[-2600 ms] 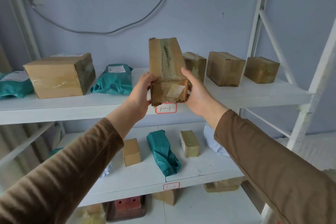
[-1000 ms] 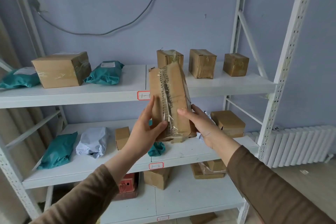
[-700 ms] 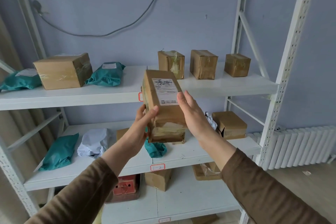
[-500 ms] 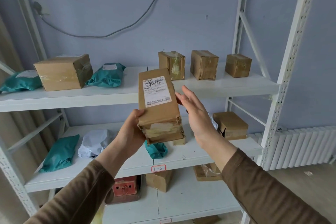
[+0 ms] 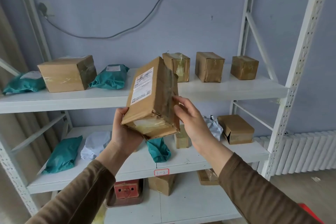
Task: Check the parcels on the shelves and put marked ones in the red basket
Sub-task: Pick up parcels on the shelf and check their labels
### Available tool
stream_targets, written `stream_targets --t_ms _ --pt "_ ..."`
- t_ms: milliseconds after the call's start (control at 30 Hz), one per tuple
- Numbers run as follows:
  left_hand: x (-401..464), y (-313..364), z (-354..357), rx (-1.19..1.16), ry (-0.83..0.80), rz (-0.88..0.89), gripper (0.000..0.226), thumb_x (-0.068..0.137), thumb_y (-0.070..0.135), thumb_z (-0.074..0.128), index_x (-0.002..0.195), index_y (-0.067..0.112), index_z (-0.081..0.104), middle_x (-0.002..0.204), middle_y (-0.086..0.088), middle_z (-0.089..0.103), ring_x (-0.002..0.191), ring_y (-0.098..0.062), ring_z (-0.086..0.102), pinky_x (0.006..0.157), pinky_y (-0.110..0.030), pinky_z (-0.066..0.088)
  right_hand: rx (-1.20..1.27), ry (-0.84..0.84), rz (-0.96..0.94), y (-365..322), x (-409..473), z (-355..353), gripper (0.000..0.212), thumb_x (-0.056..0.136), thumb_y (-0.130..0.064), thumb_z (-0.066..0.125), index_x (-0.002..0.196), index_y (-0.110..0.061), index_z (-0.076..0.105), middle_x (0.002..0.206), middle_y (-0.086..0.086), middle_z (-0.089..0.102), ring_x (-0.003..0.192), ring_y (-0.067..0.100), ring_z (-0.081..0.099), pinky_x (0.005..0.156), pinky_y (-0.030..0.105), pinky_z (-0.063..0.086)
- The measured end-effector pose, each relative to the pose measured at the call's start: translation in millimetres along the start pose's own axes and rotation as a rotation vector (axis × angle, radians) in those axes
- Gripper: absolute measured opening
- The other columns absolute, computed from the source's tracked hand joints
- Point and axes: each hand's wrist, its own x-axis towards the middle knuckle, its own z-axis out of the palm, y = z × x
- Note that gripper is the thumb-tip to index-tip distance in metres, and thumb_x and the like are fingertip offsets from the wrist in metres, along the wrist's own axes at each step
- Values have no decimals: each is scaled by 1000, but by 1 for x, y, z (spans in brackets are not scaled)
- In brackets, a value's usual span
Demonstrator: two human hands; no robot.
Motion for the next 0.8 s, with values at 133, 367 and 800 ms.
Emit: stream_targets --t_ms 133,367,800 --pt "17 11 18 261 115 57 62 90 45 58 145 15 54 133 -15 70 117 -34 66 110 -58 46 155 -102 197 -1 20 8 44 100 -66 34 131 -45 57 108 -33 62 101 -12 56 101 31 40" --pt "73 44 42 489 242 109 63 87 54 68 137 19 55 116 -11 71 88 -25 76 60 -36 61 226 -92 262 -9 94 38 31 97 -58 57 119 -39 67 121 -12 72 114 8 64 103 33 46" --pt "191 110 48 738 278 45 36 101 53 55 97 20 67 94 -4 73 90 -20 70 94 -37 57 125 93 312 11 258 86 105 58 -96 60 127 -18 48 125 -2 61 114 21 58 104 42 45"
